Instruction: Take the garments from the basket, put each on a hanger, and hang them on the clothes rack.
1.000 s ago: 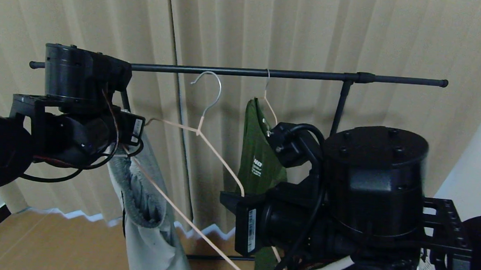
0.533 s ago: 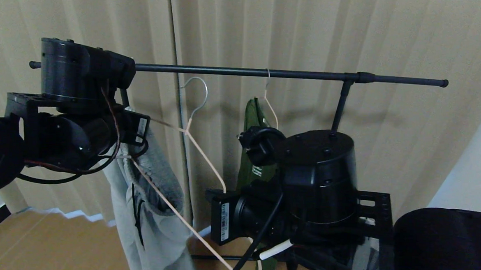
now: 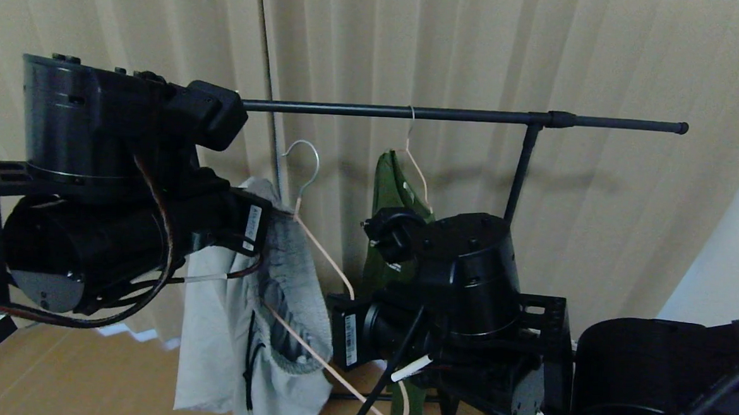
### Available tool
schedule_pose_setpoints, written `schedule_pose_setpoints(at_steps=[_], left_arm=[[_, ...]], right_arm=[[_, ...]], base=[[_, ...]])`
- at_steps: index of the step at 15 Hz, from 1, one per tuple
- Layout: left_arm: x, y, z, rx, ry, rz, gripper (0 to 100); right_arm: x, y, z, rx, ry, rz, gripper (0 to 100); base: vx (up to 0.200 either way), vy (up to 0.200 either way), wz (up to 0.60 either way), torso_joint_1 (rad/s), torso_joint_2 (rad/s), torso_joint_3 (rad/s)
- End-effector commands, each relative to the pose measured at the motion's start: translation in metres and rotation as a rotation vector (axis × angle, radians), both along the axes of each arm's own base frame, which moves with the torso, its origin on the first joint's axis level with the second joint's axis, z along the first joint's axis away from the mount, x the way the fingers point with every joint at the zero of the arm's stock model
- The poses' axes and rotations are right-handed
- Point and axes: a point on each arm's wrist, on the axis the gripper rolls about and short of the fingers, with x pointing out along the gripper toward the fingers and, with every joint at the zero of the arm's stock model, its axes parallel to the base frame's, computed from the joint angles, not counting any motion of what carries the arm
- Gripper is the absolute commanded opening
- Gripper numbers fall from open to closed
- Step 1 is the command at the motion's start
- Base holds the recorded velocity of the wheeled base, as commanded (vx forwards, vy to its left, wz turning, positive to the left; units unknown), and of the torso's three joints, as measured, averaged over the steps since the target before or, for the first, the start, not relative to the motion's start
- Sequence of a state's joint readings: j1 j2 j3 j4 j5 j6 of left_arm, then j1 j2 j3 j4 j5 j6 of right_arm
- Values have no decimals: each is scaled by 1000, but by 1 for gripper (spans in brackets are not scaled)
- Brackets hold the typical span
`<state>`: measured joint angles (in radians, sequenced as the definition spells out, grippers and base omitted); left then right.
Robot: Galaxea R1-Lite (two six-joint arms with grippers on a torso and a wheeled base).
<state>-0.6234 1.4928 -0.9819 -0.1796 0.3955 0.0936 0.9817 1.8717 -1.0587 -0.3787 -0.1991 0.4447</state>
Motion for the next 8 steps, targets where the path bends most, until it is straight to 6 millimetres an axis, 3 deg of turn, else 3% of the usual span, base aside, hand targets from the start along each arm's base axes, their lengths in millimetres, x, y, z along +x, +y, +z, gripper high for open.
schedule_pose_setpoints(at_steps=[1, 8], left_arm=[[-12, 5, 3, -17, -7, -49, 0], [-41, 20, -7, -28, 24, -260, 0]], right_arm=[[4, -9, 2, 0, -17, -17, 0], [5, -58, 16, 8, -229, 42, 0]], base=[[0, 0, 0, 0, 0, 0], [0, 0, 0, 0, 0, 0]])
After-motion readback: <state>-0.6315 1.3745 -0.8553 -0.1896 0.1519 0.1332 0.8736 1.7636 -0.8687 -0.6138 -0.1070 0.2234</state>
